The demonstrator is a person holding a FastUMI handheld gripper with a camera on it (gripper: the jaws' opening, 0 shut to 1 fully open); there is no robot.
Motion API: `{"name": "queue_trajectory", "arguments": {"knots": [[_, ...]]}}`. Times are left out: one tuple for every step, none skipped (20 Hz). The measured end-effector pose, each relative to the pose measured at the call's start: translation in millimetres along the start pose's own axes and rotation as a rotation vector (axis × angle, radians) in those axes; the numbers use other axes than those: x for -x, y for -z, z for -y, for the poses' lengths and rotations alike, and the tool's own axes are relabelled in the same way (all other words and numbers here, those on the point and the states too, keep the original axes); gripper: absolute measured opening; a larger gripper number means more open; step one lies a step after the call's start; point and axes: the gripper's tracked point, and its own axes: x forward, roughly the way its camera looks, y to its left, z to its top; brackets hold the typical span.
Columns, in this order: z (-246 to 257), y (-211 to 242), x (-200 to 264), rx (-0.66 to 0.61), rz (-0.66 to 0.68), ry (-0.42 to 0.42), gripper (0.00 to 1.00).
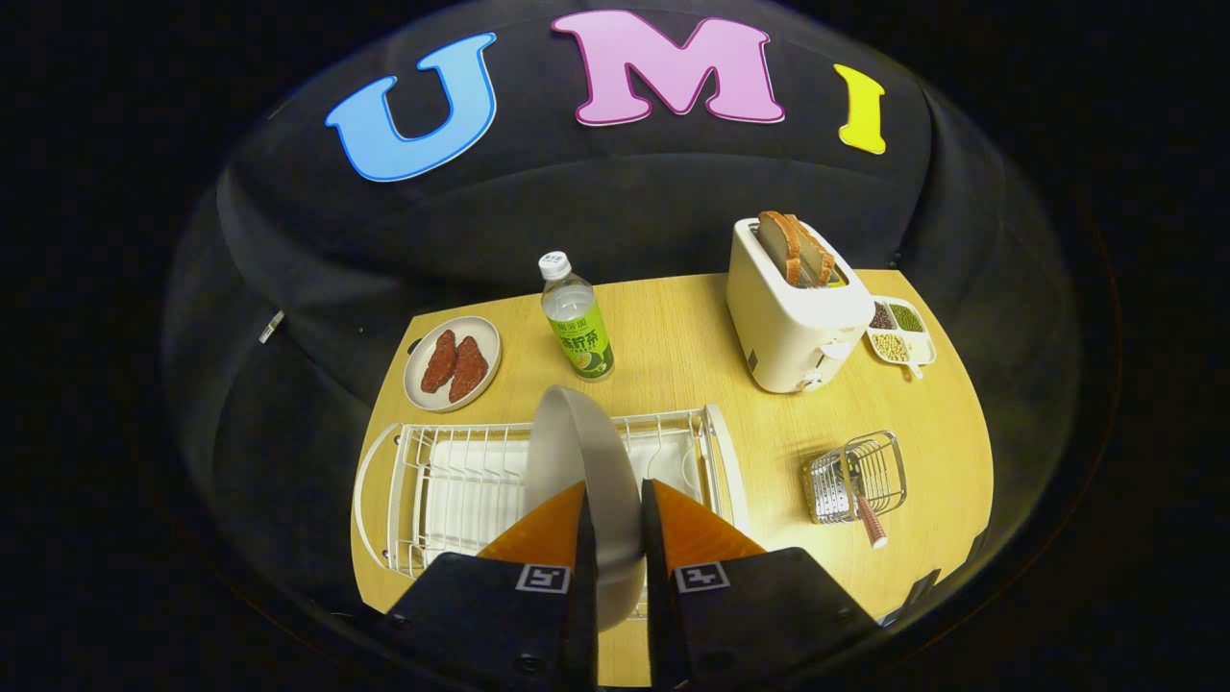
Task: Take the plate from the dish rack, then take the spoon from the basket and place it into the plate.
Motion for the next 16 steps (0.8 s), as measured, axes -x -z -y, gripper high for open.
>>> {"name": "queue_trajectory", "arguments": {"knots": [[3, 0, 1, -0.005, -0.001, -0.011, 0.23], [6, -1, 3, -0.016, 0.001, -0.022, 0.21], [11, -3, 7, -0.027, 0.008, -0.032, 0.2], [16, -6, 11, -0.036, 0.019, -0.047, 0.2], [21, -8, 17, -0.045, 0.027, -0.067, 0.2], [26, -8, 26, -0.054, 0.035, -0.093, 0.2], [31, -8, 34, -0.058, 0.044, -0.122, 0.2], [39, -6, 44, -0.063, 0.051, -0.15, 0.2], [48, -4, 54, -0.065, 0.06, -0.169, 0.2], [59, 1, 64, -0.071, 0.067, -0.187, 0.2], [69, 5, 74, -0.072, 0.075, -0.202, 0.2], [81, 11, 83, -0.072, 0.078, -0.216, 0.2], [93, 18, 92, -0.075, 0.078, -0.226, 0.2], [104, 27, 100, -0.081, 0.073, -0.235, 0.19], [115, 37, 108, -0.09, 0.066, -0.245, 0.19], [125, 46, 115, -0.104, 0.058, -0.253, 0.2]]}}
